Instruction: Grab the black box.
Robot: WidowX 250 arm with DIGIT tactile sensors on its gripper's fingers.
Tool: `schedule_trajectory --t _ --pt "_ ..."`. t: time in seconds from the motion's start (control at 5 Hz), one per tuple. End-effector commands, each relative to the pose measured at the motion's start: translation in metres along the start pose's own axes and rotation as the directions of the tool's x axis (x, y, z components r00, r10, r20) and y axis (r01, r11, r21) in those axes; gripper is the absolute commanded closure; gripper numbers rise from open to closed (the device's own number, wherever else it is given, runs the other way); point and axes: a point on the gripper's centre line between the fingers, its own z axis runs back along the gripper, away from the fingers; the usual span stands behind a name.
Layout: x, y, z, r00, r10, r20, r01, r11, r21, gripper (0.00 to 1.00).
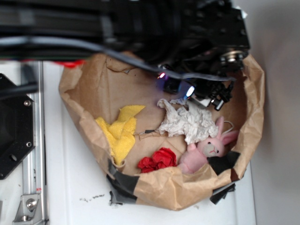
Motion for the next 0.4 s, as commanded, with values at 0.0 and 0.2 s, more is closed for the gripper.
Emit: schedule_trajectory --t 0.0,0.2 --pt "0.005 0.013 0.018 0.998 -0.011 0.063 0.011 1.0 0.0 1.0" --pt "-0.004 0.018 0.047 0.98 -0.145 0.133 0.142 0.989 0.037 1.0"
